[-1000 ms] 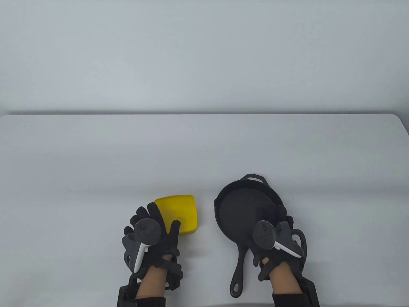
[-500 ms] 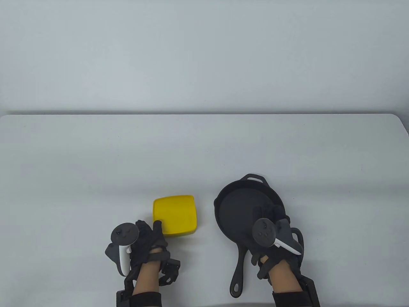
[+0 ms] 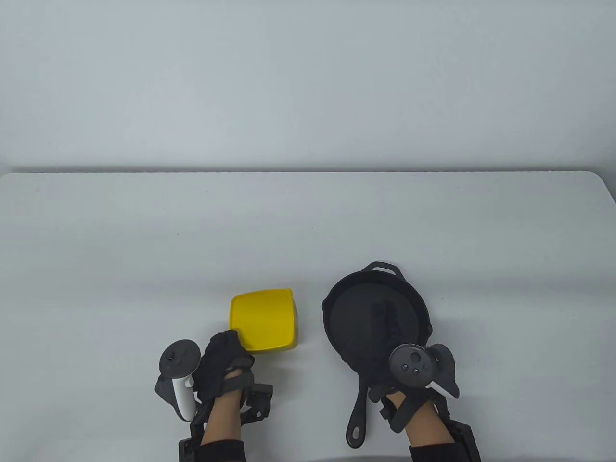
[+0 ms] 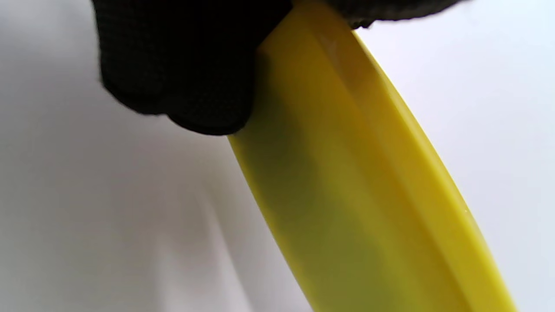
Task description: Sprinkle coffee beans onto the frying pan
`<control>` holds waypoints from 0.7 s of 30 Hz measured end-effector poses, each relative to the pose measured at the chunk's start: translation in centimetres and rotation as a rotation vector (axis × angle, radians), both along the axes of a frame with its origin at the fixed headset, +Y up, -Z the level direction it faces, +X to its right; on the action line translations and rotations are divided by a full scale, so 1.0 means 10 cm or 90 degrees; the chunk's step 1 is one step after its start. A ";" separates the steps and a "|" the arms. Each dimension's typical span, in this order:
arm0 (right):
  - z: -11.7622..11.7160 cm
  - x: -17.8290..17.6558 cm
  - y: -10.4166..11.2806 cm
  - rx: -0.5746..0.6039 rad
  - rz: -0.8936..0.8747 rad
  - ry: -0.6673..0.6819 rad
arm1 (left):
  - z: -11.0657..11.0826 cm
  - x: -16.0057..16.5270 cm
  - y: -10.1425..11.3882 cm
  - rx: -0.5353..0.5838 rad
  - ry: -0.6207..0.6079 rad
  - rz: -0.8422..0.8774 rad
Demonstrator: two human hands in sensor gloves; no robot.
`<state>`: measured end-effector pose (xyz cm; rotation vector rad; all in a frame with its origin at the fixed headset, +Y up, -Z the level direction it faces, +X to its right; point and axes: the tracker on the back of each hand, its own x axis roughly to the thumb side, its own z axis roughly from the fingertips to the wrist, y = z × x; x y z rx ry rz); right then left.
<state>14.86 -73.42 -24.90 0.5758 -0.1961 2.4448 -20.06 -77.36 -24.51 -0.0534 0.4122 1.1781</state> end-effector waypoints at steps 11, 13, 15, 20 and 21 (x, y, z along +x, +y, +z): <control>0.05 0.00 -0.24 -0.244 -0.567 0.041 | 0.24 0.86 0.42 0.175 -0.241 -0.041; 0.04 0.07 -0.26 -0.246 -0.585 0.038 | 0.24 0.87 0.39 0.173 -0.250 0.034; 0.03 0.08 -0.28 -0.256 -0.613 0.039 | 0.22 0.86 0.34 0.163 -0.250 0.082; 0.02 -0.01 -0.30 -0.296 -0.660 0.091 | 0.16 0.82 0.14 0.153 -0.321 0.239; 0.02 -0.03 -0.30 -0.299 -0.646 0.107 | 0.15 0.84 0.07 0.155 -0.326 0.324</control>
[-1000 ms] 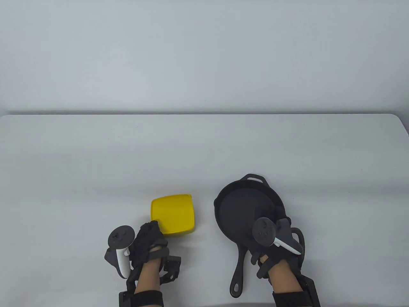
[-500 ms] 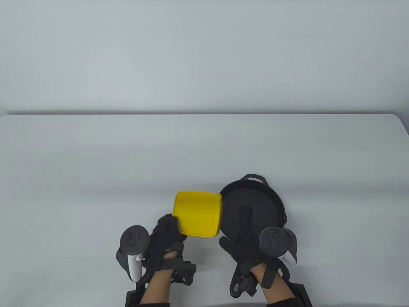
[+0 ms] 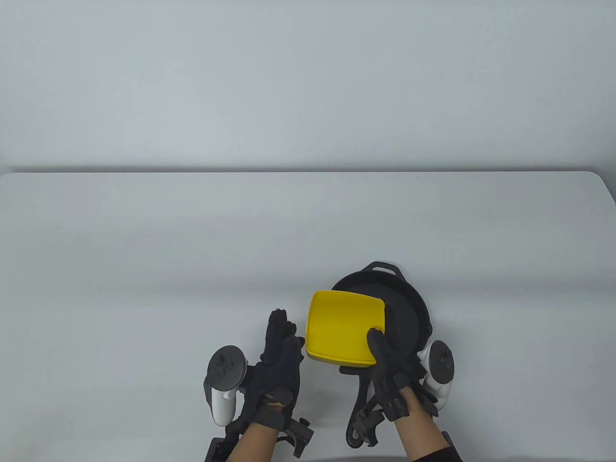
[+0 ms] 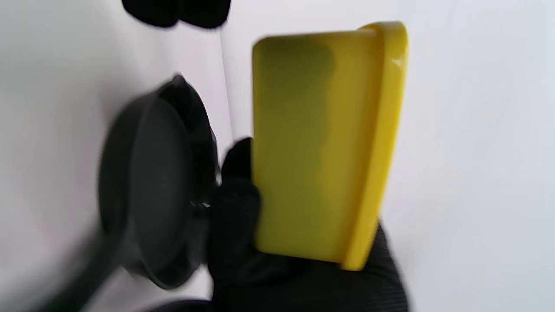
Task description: Sprinkle coffee beans onto the frying pan
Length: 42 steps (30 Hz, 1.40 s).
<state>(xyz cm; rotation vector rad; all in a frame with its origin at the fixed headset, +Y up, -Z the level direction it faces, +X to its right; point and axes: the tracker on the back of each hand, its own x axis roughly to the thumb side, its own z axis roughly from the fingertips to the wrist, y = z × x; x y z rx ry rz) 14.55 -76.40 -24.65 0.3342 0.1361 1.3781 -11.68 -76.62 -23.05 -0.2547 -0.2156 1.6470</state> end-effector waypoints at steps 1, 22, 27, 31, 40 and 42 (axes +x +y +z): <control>0.00 -0.02 0.00 0.007 0.011 0.023 | -0.01 0.02 -0.07 -0.023 -0.009 0.091; -0.01 -0.18 -0.04 0.041 0.099 0.159 | -0.02 0.15 -0.36 -0.148 -0.030 0.305; 0.01 -0.20 0.03 0.087 0.077 0.183 | 0.01 0.15 -0.31 -0.134 -0.037 0.305; 0.00 -0.17 0.06 0.115 0.066 0.179 | 0.01 0.16 -0.31 -0.135 -0.044 0.307; -0.06 -0.10 0.04 0.105 0.053 0.170 | -0.02 0.17 -0.34 -0.170 -0.064 0.305; -0.05 -0.10 0.02 0.091 0.045 0.159 | -0.02 0.16 -0.33 -0.179 -0.076 0.283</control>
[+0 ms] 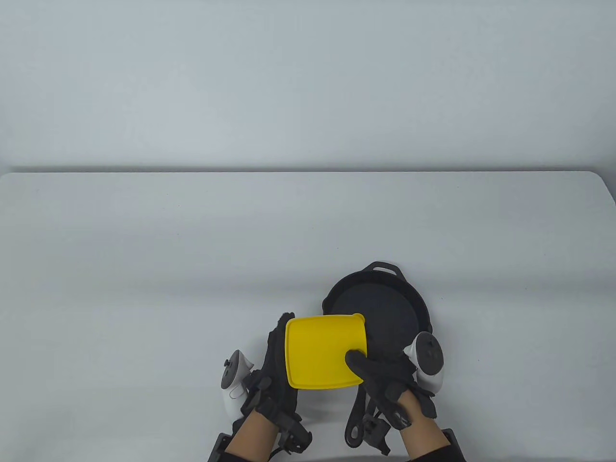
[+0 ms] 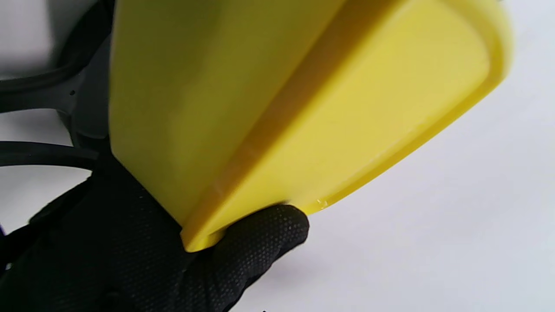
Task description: Sprinkle coffee beans onto the frying pan
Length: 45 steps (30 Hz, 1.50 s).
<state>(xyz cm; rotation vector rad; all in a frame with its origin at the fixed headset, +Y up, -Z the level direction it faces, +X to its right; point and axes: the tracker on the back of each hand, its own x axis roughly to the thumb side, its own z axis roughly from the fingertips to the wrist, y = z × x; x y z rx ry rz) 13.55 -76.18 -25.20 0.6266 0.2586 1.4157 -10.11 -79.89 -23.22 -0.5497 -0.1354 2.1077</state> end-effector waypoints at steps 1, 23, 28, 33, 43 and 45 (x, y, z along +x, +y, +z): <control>0.00 0.00 0.00 -0.006 -0.006 -0.003 | 0.00 0.00 0.00 0.000 -0.004 -0.006; -0.15 0.58 0.28 0.015 -0.241 -0.155 | -0.05 -0.30 0.00 -0.041 0.100 -0.106; 0.06 1.08 0.60 0.186 -0.042 -0.408 | 0.00 -0.40 -0.03 -0.060 0.132 -0.124; 0.22 1.49 0.60 0.188 0.331 -0.740 | -0.01 -0.35 -0.04 -0.064 0.126 -0.126; 0.11 1.92 0.06 -0.116 0.351 -0.779 | -0.05 -0.27 -0.06 -0.071 0.104 -0.129; 0.10 1.95 -0.01 -0.145 0.339 -0.785 | -0.04 -0.29 -0.05 -0.069 0.108 -0.136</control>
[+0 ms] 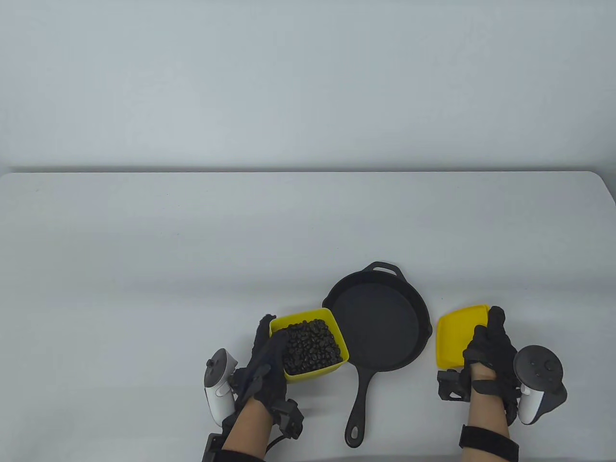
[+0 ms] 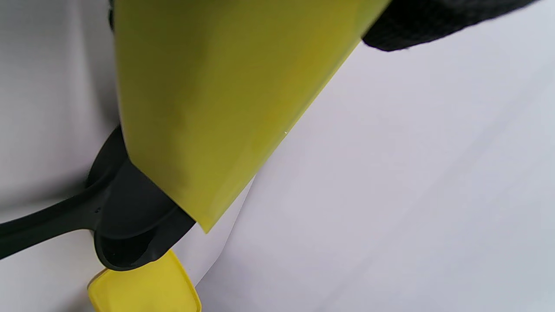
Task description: Sprinkle coffee beans onto the frying pan
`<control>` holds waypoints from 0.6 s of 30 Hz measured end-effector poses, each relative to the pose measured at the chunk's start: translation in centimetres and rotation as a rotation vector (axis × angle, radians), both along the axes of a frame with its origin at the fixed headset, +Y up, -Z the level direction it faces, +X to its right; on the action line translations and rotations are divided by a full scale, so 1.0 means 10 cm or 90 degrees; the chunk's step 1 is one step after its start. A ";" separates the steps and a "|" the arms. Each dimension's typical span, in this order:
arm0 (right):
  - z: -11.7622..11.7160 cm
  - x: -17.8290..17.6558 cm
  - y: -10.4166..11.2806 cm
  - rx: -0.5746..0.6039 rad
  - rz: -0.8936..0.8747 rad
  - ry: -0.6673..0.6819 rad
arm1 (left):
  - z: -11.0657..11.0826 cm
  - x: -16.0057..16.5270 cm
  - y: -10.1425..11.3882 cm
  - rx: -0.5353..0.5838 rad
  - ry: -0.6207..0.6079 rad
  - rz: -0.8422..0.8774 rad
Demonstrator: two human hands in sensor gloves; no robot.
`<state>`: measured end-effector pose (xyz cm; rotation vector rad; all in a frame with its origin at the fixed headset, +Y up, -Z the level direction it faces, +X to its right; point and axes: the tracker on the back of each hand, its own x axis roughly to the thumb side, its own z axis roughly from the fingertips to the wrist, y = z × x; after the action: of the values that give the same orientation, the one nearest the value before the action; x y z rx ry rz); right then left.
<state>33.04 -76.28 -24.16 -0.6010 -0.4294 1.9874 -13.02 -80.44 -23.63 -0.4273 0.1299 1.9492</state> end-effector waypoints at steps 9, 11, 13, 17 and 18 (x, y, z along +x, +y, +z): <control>-0.02 0.06 -0.03 -0.139 0.222 -0.031 | 0.04 -0.03 0.02 0.006 0.010 -0.017; -0.02 0.07 -0.05 -0.129 0.210 -0.043 | 0.04 -0.02 0.02 0.010 0.007 -0.017; -0.02 0.02 0.02 -0.090 0.226 -0.053 | 0.03 0.00 0.03 0.013 0.002 -0.014; -0.03 -0.24 0.28 0.040 0.287 -0.010 | 0.02 0.01 0.02 0.011 -0.005 -0.015; -0.03 -0.36 0.37 0.095 0.309 0.034 | 0.02 0.01 0.03 0.011 -0.006 -0.018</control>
<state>29.47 -72.56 -24.45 -0.3703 -0.7377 2.3957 -12.94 -80.18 -23.45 -0.4200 0.1123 1.9192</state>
